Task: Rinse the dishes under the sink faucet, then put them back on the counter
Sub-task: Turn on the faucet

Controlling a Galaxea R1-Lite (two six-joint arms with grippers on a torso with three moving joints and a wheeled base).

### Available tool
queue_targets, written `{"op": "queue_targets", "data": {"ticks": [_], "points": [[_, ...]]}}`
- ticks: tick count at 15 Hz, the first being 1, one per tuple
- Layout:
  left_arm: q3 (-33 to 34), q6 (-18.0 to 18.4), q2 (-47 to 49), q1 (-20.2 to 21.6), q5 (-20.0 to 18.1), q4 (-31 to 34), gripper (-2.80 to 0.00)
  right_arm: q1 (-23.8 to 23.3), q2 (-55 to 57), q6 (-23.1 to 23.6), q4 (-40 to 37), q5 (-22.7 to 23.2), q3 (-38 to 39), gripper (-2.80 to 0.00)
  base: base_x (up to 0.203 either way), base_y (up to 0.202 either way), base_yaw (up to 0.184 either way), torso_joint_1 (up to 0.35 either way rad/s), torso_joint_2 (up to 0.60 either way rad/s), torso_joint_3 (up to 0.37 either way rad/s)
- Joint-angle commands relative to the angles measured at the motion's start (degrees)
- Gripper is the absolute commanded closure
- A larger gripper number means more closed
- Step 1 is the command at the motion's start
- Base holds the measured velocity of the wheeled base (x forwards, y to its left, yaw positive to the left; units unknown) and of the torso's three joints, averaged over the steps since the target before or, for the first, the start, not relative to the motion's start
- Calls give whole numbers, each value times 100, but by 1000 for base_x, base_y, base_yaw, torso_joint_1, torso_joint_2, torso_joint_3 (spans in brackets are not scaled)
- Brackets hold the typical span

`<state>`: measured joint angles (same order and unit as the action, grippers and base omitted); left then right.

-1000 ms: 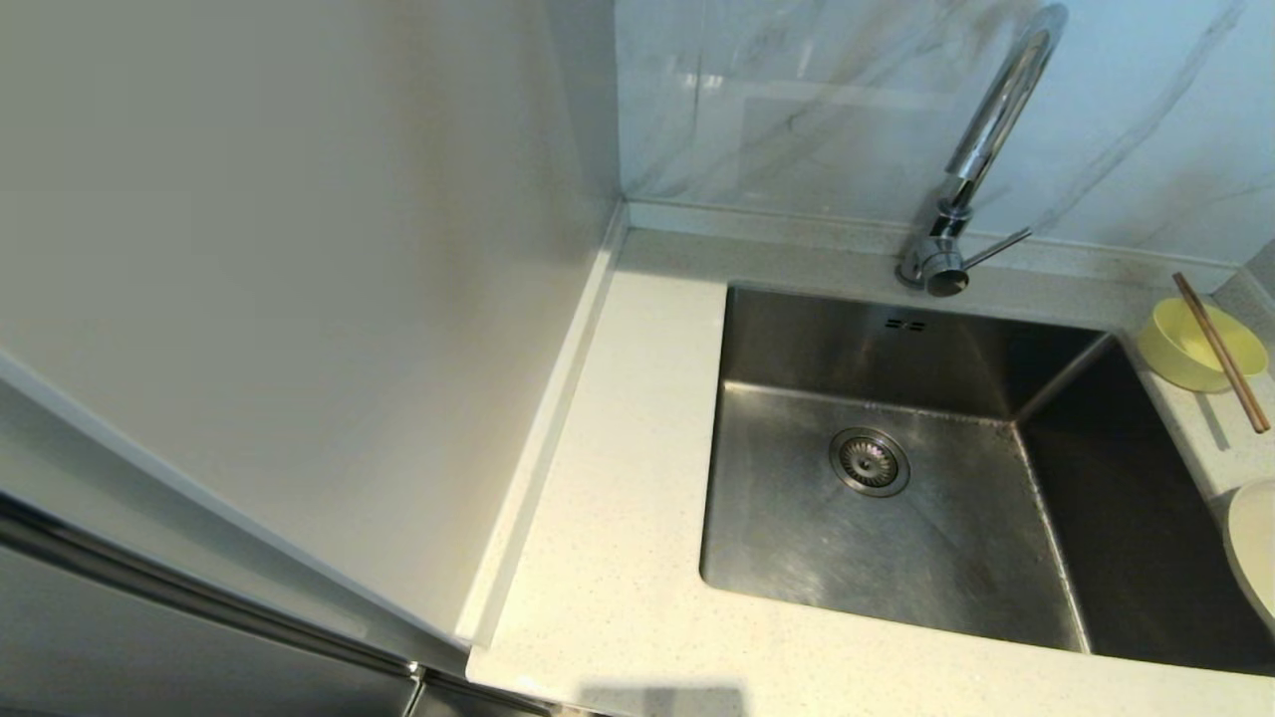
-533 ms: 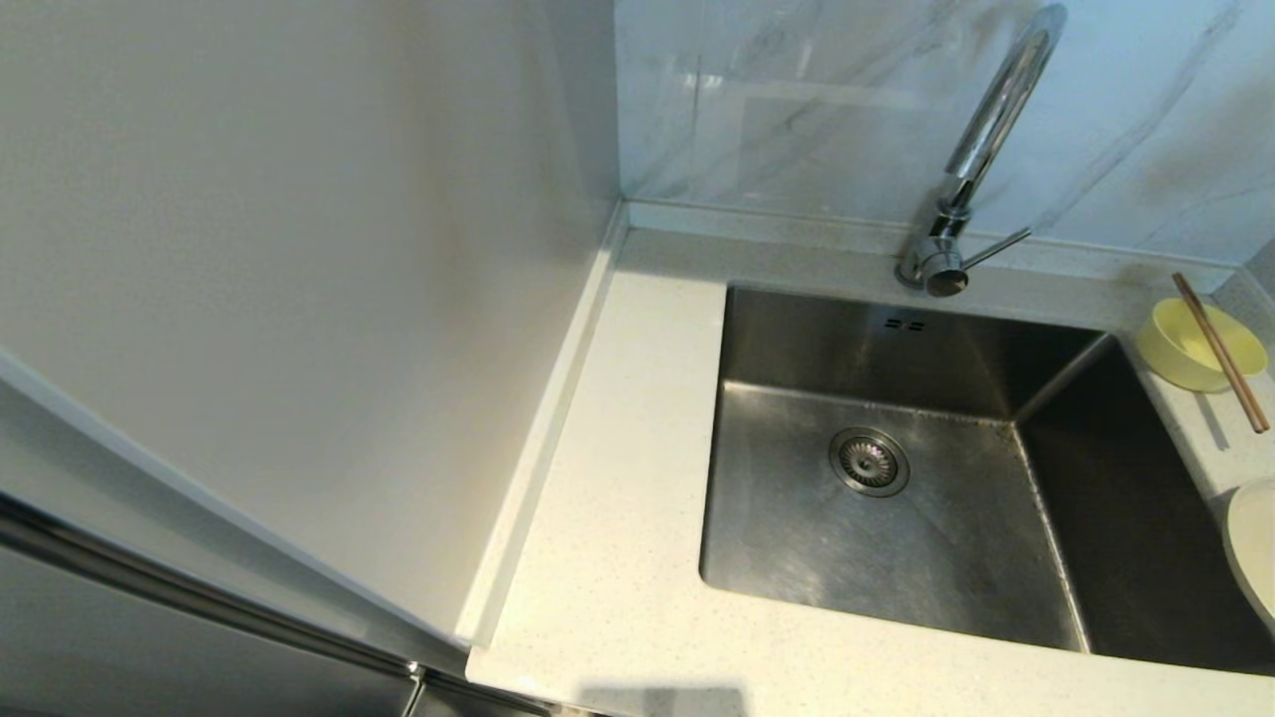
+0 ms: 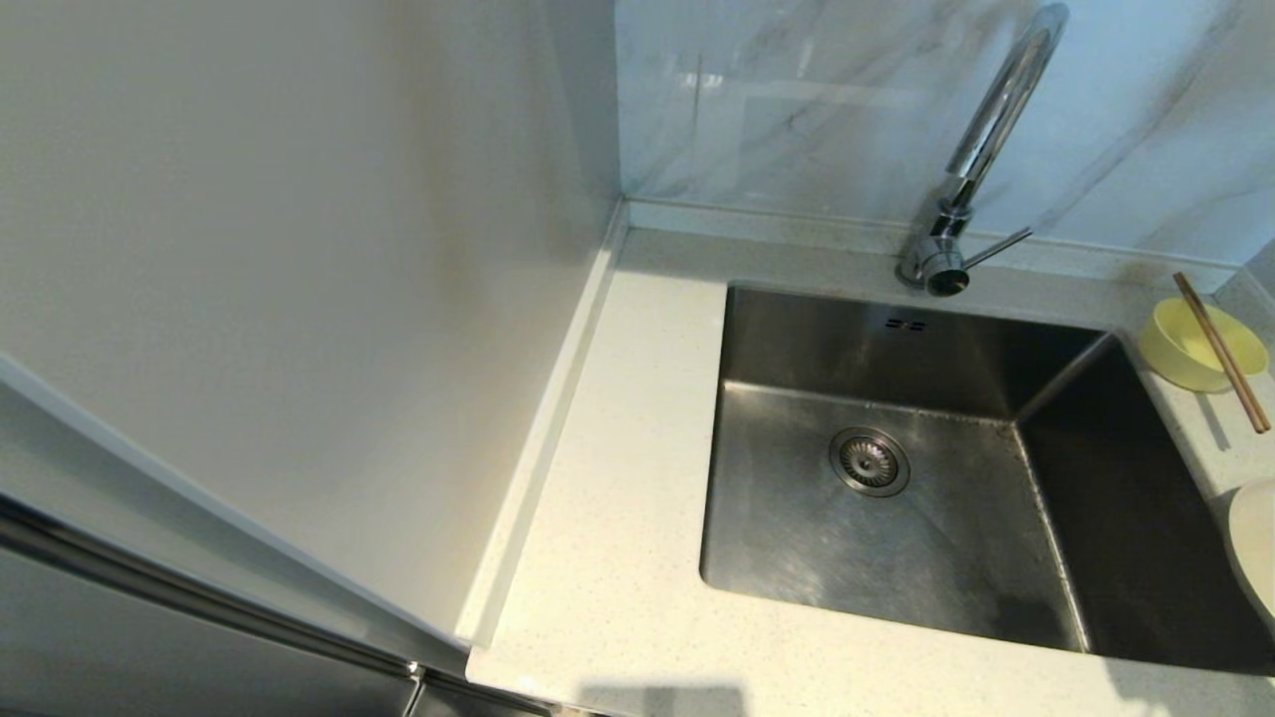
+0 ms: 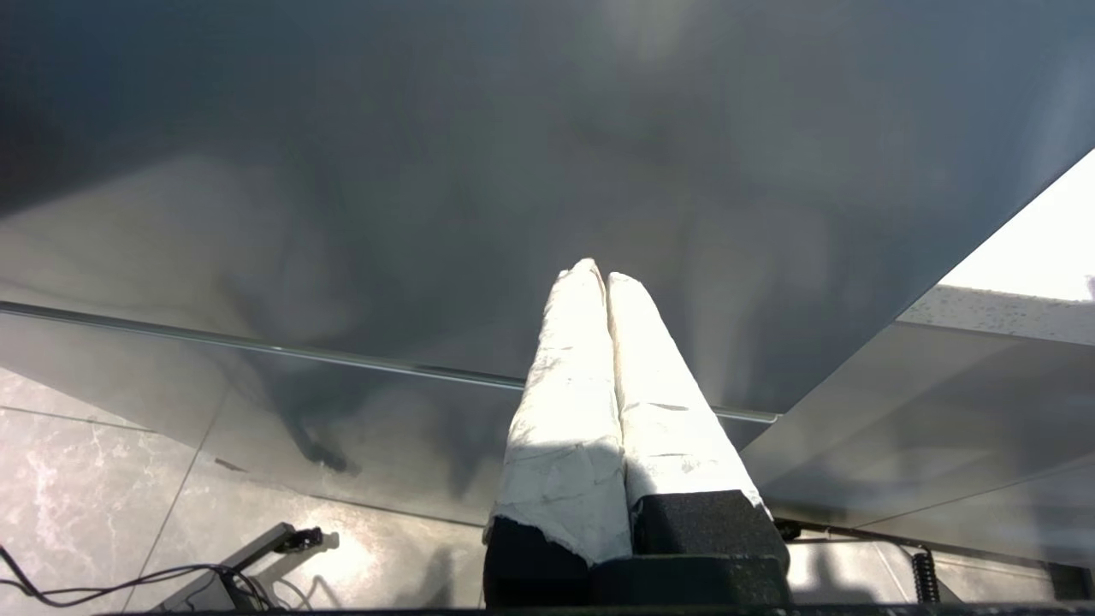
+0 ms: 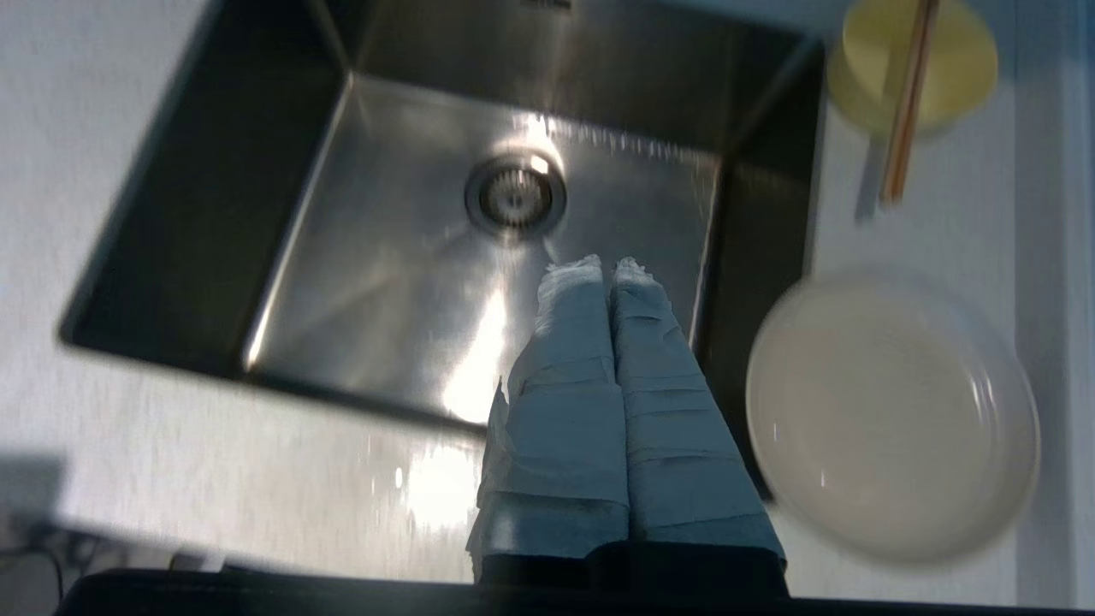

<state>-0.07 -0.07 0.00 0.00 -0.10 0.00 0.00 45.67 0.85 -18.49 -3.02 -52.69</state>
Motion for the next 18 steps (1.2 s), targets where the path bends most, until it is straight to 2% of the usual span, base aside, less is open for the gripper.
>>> {"op": "queue_targets", "data": {"ticks": [1,3,6,10,18], "points": [[-1,-2,0,0,1,0,0,5,1312,18,872,5,-359,0,0,0,0,0,0,0],[-1,-2,0,0,1,0,0,50,2385,39,1815,-40,-1057,0,0,0,0,0,0,0],[5,-2,0,0,1,0,0,165,3639,-19,2710,-186,-1965,0,0,0,0,0,0,0],[6,-2,0,0,1,0,0,196,5020,-55,4313,-1076,-2759,0,0,0,0,0,0,0],[-1,-2,0,-8,1,0,0,191,6139,-15,4487,-1234,-3606,0,0,0,0,0,0,0]]}}
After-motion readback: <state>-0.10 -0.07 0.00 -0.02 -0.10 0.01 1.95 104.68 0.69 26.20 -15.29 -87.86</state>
